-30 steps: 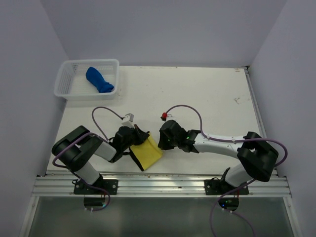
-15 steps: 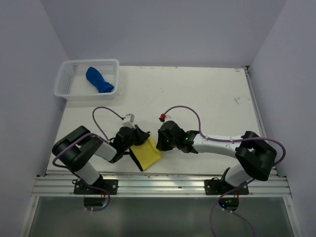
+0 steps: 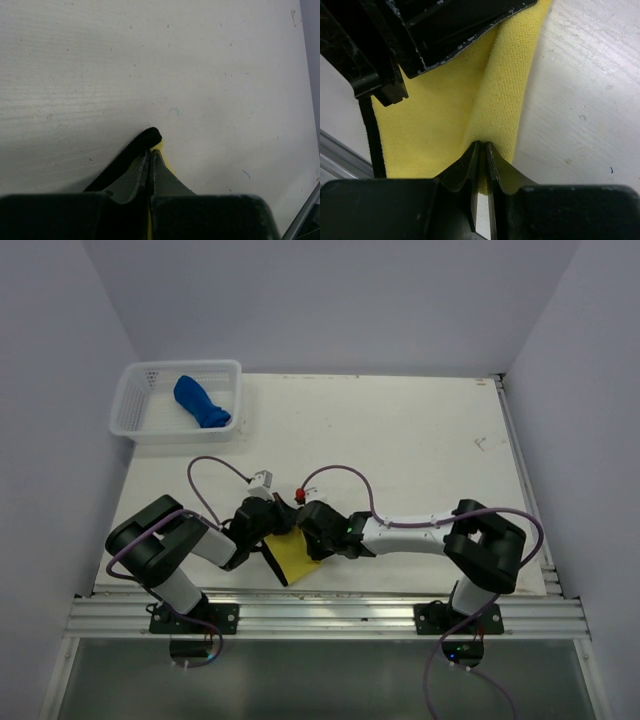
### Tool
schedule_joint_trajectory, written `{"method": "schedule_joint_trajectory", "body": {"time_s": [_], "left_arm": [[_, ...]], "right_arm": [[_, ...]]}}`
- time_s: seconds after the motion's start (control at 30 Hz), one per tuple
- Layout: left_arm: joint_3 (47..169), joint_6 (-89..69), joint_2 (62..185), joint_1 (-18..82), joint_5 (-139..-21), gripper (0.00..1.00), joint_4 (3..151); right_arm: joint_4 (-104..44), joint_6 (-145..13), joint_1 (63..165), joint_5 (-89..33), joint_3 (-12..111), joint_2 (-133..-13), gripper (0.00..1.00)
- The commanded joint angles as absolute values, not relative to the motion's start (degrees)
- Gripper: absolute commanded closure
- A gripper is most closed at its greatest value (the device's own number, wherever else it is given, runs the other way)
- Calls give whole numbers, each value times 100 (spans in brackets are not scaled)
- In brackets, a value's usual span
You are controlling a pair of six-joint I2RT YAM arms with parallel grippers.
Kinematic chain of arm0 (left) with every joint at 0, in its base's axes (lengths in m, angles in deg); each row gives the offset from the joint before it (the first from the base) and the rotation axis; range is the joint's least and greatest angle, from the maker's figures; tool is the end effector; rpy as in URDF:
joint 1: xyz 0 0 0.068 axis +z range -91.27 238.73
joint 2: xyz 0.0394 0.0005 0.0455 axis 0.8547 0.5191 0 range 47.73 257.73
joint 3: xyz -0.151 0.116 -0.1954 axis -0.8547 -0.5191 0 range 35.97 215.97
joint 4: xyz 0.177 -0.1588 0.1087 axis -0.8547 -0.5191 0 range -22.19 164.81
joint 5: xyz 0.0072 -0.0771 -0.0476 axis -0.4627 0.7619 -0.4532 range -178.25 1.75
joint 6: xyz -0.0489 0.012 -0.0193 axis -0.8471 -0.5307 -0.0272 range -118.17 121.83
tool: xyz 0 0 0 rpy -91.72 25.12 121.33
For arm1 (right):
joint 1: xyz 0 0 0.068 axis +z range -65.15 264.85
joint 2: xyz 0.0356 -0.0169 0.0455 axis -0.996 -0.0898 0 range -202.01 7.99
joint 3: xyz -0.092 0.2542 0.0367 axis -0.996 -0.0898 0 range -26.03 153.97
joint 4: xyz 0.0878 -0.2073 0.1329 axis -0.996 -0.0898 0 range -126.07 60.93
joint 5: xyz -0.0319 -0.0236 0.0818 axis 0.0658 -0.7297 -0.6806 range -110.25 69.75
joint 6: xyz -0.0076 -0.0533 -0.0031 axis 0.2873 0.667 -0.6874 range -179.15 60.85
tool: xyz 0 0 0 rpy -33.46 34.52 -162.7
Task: Roll the towels
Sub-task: Roll the towel
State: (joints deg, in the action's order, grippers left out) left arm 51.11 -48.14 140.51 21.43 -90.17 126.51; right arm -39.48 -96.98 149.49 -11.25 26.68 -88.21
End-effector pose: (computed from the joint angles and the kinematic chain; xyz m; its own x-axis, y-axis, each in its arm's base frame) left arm 0.1935 -0.1459 0.1028 -0.6692 -0.4522 -0.5896 0.1078 0.7260 -0.6792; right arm 0.1471 0.2975 0.1627 -0.7965 -0.2663 -0.5428 -0.4616 0.8477 0.2615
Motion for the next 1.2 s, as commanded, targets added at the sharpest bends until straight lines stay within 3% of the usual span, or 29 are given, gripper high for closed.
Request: {"method": "schedule_joint_trajectory", "body": {"time_s": [0.0, 0.1, 0.33, 0.57, 0.97, 1.17], "left_arm": [[5065, -4668, 14055, 2102, -9230, 100, 12306], [5083, -4668, 13976, 2111, -9230, 100, 12218], [5083, -4712, 13580, 2102, -9274, 100, 11946], [5092, -4756, 13457, 2085, -9212, 100, 11884], [5223, -4748, 13202, 1997, -9221, 100, 11594], [5373, -4730, 12965, 1927, -9256, 100, 11322]], "right_arm": [[-4550, -9563, 15050, -787, 2864, -9009, 86], [-4691, -9606, 15094, -567, 2803, -8966, 86], [-4709, -9870, 15094, -285, 2460, -8659, 66], [-4559, -9985, 15094, -153, 2336, -8193, 59], [-4771, -9826, 15103, 76, 2170, -7937, 59], [-4586, -9914, 15112, 76, 1959, -7946, 74]]}}
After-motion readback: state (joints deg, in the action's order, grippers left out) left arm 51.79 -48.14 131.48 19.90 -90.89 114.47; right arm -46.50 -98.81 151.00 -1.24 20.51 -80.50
